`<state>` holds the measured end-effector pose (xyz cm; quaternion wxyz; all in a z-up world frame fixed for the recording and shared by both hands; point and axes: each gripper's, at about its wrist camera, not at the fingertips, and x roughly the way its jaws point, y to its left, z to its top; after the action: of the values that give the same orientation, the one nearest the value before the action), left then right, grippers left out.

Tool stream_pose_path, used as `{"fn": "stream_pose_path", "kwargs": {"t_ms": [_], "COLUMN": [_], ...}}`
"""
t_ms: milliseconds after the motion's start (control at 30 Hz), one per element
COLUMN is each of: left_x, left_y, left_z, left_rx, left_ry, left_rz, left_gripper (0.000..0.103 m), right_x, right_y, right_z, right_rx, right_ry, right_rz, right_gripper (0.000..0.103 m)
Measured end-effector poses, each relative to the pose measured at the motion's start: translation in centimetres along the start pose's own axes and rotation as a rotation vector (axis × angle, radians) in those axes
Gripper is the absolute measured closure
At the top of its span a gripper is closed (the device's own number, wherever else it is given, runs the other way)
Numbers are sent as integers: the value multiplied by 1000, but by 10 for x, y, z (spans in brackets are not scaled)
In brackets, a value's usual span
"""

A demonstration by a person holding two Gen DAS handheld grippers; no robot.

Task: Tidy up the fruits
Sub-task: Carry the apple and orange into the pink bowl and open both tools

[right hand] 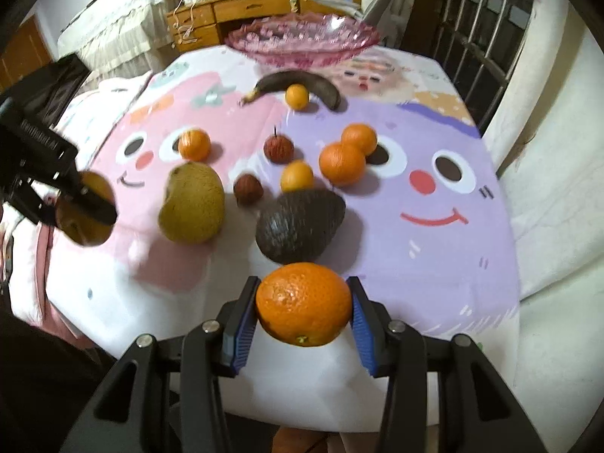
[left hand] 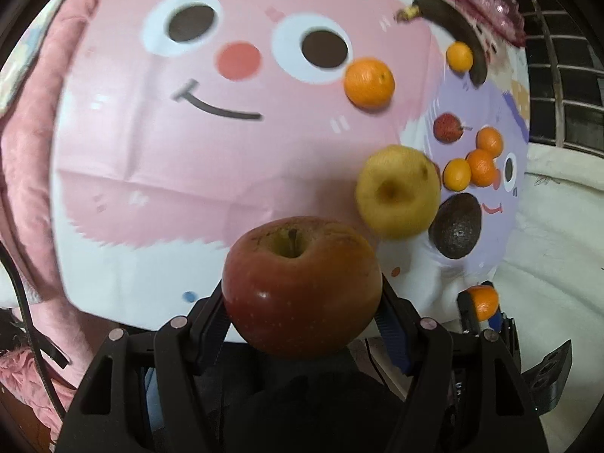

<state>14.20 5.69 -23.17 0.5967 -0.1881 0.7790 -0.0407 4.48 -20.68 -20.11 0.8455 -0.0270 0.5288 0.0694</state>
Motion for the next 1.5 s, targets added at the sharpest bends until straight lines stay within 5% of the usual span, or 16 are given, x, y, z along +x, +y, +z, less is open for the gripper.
{"fn": "stream_pose_path", "kwargs": {"t_ms": [367, 833, 1100, 1300, 1500], "left_x": [-118, -213, -214, -180, -136], "left_y": [11, -62, -103, -132, -152], "left_z": [12, 92, 146, 187, 224], "left_rx": [69, 118, 135, 140, 110], "left_ry": [-179, -431, -495, -450, -377], "left_rz": [-27, -50, -63, -66, -71], "left_gripper": [35, 35, 35, 35, 35], "right_x": [-45, -51, -30, 13, 76], "right_y": [13, -7, -27, -37, -44], "right_z": [62, 192, 257, 290, 303], "right_rx": [18, -72, -87, -103, -104], "right_ry": [-138, -266, -309, -295, -184], "right_rz": [-13, 55, 94, 130, 167], "right_gripper": [58, 57, 57, 57, 57]}}
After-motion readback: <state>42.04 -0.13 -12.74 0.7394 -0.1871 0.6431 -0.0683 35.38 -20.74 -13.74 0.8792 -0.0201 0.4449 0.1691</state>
